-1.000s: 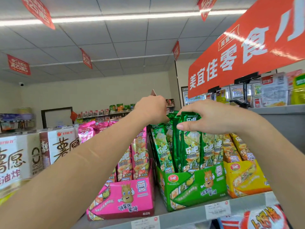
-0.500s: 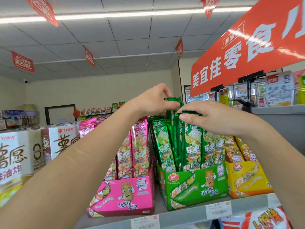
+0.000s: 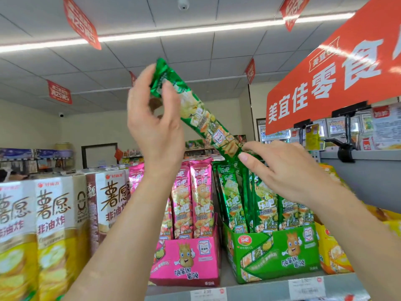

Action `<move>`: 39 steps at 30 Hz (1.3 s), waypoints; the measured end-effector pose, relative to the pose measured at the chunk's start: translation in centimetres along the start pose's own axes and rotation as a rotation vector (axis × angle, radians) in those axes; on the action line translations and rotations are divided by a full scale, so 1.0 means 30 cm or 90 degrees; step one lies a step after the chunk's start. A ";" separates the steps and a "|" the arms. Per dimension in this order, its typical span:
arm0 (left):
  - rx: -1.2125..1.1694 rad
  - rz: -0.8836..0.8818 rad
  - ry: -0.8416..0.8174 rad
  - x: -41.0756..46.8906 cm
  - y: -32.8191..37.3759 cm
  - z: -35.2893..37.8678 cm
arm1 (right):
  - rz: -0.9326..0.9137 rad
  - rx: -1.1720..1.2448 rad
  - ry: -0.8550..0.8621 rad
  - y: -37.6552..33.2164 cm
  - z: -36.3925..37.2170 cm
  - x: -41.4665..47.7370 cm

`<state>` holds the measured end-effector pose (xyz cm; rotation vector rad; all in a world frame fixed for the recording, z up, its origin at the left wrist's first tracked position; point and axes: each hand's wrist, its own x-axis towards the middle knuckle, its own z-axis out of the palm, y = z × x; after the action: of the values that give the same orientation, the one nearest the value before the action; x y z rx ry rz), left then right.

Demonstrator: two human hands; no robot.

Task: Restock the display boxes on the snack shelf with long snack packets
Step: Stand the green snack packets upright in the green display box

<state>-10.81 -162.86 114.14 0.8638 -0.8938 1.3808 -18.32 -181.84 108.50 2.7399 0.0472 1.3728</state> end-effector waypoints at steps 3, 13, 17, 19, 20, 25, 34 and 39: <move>-0.015 -0.014 0.106 -0.002 0.013 -0.099 | 0.009 -0.014 0.062 -0.015 0.005 -0.008; -0.057 -0.154 0.178 -0.134 0.038 -0.288 | -0.046 0.398 -0.008 -0.288 0.043 -0.257; -0.096 -0.237 0.128 -0.193 0.052 -0.292 | -0.030 0.305 0.042 -0.355 0.119 -0.316; -0.136 -0.291 0.076 -0.200 0.060 -0.293 | 0.001 0.333 0.054 -0.361 0.147 -0.338; -0.159 -0.321 0.046 -0.203 0.061 -0.294 | 0.016 0.360 0.046 -0.362 0.160 -0.351; -0.292 -0.420 -0.082 -0.239 0.064 -0.283 | 0.126 0.542 0.008 -0.386 0.219 -0.420; -0.453 -0.609 -0.063 -0.321 0.053 -0.253 | 0.193 0.679 0.036 -0.464 0.264 -0.471; -0.430 -0.589 -0.172 -0.378 0.067 -0.259 | 0.213 0.682 0.112 -0.496 0.245 -0.465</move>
<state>-12.61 -160.63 100.55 0.7707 -0.8999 0.1358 -20.67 -168.29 91.75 3.5367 0.4867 2.1595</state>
